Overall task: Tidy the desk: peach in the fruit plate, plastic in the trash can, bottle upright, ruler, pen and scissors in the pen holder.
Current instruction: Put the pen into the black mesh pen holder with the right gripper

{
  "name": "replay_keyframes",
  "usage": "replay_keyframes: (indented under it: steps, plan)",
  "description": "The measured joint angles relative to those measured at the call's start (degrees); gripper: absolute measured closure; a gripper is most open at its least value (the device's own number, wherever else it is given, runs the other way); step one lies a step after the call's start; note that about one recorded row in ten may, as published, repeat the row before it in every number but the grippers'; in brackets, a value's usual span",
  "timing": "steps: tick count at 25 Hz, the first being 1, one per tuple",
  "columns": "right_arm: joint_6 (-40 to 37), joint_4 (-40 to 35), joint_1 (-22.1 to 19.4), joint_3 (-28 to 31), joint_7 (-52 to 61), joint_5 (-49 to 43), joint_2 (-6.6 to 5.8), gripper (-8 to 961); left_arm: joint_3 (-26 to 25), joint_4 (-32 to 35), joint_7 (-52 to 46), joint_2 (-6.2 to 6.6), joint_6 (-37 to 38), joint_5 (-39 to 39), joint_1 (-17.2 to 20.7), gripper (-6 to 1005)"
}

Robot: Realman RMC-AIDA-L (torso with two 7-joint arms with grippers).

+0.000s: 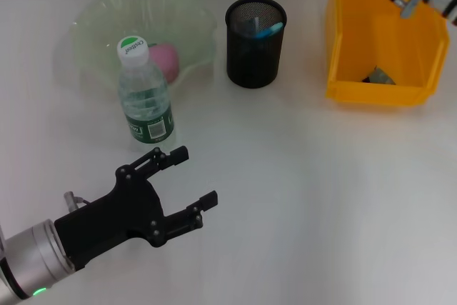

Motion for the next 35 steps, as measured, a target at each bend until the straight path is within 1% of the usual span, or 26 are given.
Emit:
replay_keyframes:
  steps: [1, 5, 6, 8, 11, 16, 23, 29, 31, 35]
  plan:
    - [0.52, 2.12, 1.51, -0.35, -1.28, -0.04, -0.01, 843, -0.02, 0.0, 0.0, 0.0, -0.18, 0.0, 0.1, 187]
    - [2.3, 3.2, 2.56, -1.15, -1.38, -0.44, -0.02, 837, -0.06, 0.0, 0.0, 0.0, -0.27, 0.0, 0.07, 187]
    - [4.38, 3.34, 2.94, -2.25, -1.38, -0.56, -0.04, 835, -0.39, 0.0, 0.0, -0.04, -0.63, -0.01, -0.06, 187]
    - [5.36, 3.4, 3.11, -2.88, -1.38, -0.58, -0.04, 832, -0.55, 0.0, 0.0, -0.07, -0.64, -0.03, -0.06, 187]
    - [9.46, 4.4, 4.22, -5.38, -1.39, -0.62, -0.01, 828, -0.82, -0.01, 0.01, -0.08, -0.61, -0.06, -0.03, 187]
    - [11.18, 5.94, 5.56, -7.42, -1.41, -0.66, 0.03, 820, -0.84, -0.01, 0.07, -0.11, -0.6, -0.07, -0.14, 187]
    - [11.58, 6.66, 5.64, -8.17, -1.51, -0.71, 0.1, 810, -0.83, -0.01, 0.28, -0.18, -0.58, -0.07, -0.19, 187]
    - [11.59, 8.02, 5.94, -8.19, -4.06, -0.73, 0.33, 801, -0.91, 0.0, 0.48, -0.17, -0.58, -0.07, -0.24, 188]
    - [11.89, 9.0, 6.62, -9.1, -4.52, -0.73, 0.38, 798, -0.99, 0.0, 0.46, -0.17, -0.52, -0.06, -0.23, 188]
    - [12.65, 9.12, 6.71, -10.38, -4.77, -0.73, 0.38, 792, -1.01, -0.01, 0.46, -0.17, -0.39, -0.06, -0.12, 188]
